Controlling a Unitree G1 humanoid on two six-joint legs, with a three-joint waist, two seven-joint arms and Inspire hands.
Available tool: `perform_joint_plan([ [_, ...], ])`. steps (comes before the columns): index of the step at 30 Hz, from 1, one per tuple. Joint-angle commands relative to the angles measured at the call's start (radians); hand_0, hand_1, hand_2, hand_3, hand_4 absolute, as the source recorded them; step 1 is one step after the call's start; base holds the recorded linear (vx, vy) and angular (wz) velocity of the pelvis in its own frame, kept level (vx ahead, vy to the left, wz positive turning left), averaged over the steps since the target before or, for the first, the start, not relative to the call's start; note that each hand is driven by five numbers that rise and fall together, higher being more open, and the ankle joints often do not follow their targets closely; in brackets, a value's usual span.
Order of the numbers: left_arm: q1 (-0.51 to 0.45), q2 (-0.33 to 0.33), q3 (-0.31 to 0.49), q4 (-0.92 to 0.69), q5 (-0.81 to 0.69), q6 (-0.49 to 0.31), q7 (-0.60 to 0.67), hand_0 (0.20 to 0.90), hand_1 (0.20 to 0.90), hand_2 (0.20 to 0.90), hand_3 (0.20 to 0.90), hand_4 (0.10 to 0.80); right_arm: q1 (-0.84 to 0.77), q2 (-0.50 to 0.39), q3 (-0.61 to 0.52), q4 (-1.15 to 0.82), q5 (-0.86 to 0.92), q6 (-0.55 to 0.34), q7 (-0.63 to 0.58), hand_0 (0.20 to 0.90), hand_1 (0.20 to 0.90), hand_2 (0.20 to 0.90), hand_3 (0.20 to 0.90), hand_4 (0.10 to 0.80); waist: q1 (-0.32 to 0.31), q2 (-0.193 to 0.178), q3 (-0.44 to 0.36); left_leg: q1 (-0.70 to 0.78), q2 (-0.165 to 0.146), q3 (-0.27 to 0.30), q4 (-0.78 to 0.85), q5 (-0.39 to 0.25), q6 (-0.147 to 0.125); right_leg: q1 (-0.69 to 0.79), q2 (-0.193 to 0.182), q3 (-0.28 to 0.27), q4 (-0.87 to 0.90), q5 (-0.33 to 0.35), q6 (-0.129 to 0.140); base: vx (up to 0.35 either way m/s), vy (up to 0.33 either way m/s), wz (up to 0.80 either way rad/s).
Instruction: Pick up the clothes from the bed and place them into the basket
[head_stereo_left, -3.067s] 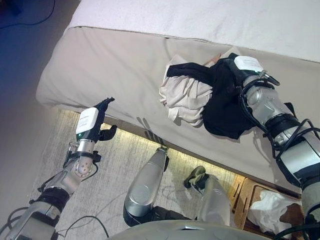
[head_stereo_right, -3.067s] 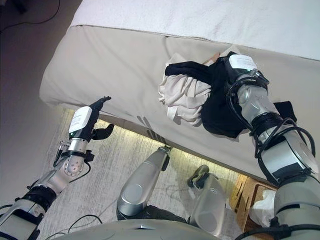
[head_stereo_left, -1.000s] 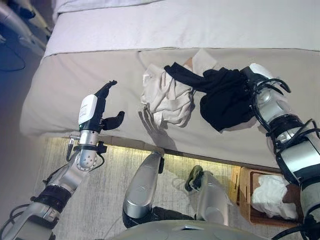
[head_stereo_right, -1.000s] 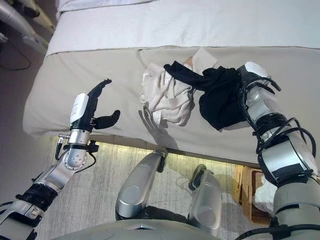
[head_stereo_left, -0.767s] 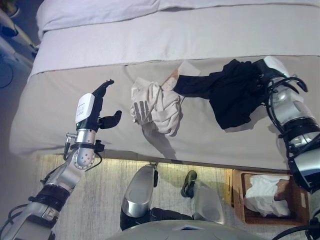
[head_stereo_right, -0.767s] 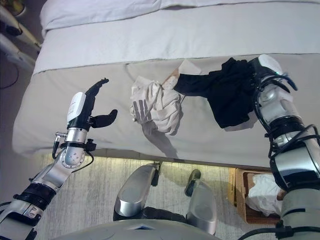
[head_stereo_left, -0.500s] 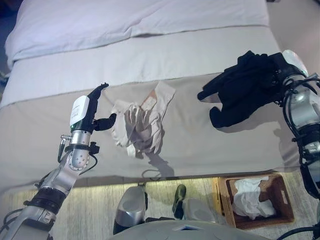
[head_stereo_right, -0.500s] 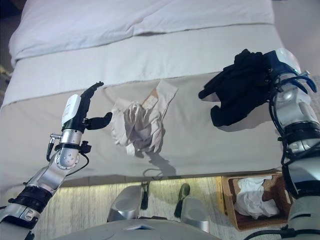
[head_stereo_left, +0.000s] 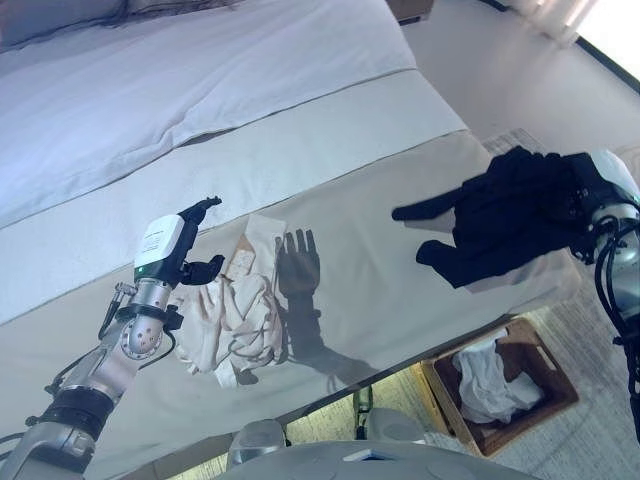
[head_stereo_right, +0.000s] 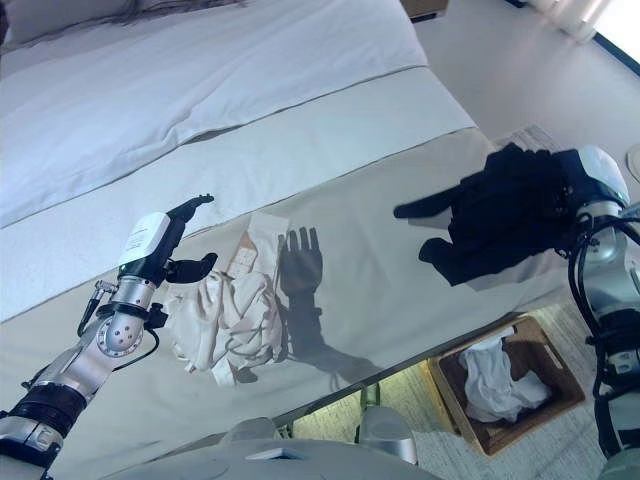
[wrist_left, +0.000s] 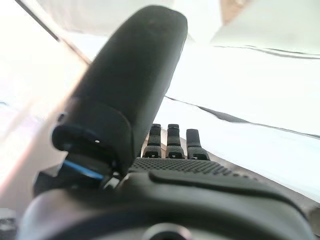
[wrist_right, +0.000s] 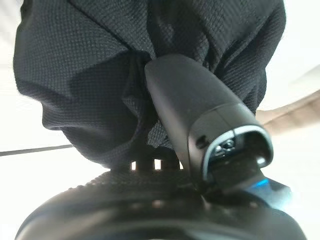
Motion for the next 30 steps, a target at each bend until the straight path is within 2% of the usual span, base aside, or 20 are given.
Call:
perform_joint_plan([
  [1,-0.018,0.033,0.036,0.018,-0.014,-0.073,0.036,0.900,0.900,0.900,0.900,0.800,0.033,-0.142,-0.100,-0.088,-0.018,-0.076,-0.071,0.300,0.300,0.300,0.200,0.100,-0.029,-0.013,-0.165,-0.052,0.009,0.008,0.063,-0.098,0.002,-0.064,0.011,0.045,0.113,-0.077,0.055,0.002,-0.005,-0.39],
  [11,-0.028,-0.013,0.033,0.054,0.007,-0.055,0.015,0.900,0.900,0.900,0.900,0.800,0.273,-0.095,-0.320,-0.196,-0.013,-0.096,-0.119,0.300,0.300,0.300,0.200,0.100,-0.104,-0.006,-0.168,-0.055,0.013,0.056,0.070,-0.112,0.006,-0.105,0.032,0.103,0.116,-0.062,0.062,-0.027,-0.019,-0.19],
  [16,-0.021,-0.009,0.036,0.055,0.005,-0.048,-0.001,0.900,0.900,0.900,0.900,0.800,0.349,-0.089,-0.394,-0.199,-0.005,-0.105,-0.073,0.300,0.300,0.300,0.200,0.100,-0.135,0.002,-0.175,-0.056,0.015,0.078,0.072,-0.116,0.005,-0.122,0.038,0.120,0.123,-0.059,0.066,-0.003,-0.028,-0.16],
  [21,-0.033,-0.007,0.029,0.055,-0.004,-0.040,-0.009,0.900,0.900,0.900,0.900,0.800,0.358,-0.075,-0.379,-0.185,-0.017,-0.106,-0.040,0.300,0.300,0.300,0.200,0.100,-0.147,0.008,-0.177,-0.063,0.014,0.090,0.087,-0.124,0.007,-0.136,0.039,0.127,0.130,-0.057,0.066,-0.010,-0.009,-0.15],
  [30,-0.046,0.001,0.006,0.074,-0.016,-0.050,-0.030,0.900,0.900,0.900,0.900,0.800,0.302,-0.067,-0.288,-0.022,-0.009,-0.119,-0.001,0.300,0.300,0.300,0.200,0.100,-0.153,0.026,-0.181,-0.056,0.013,0.113,0.086,-0.134,0.010,-0.140,0.038,0.126,0.125,-0.053,0.070,0.002,-0.001,-0.05],
])
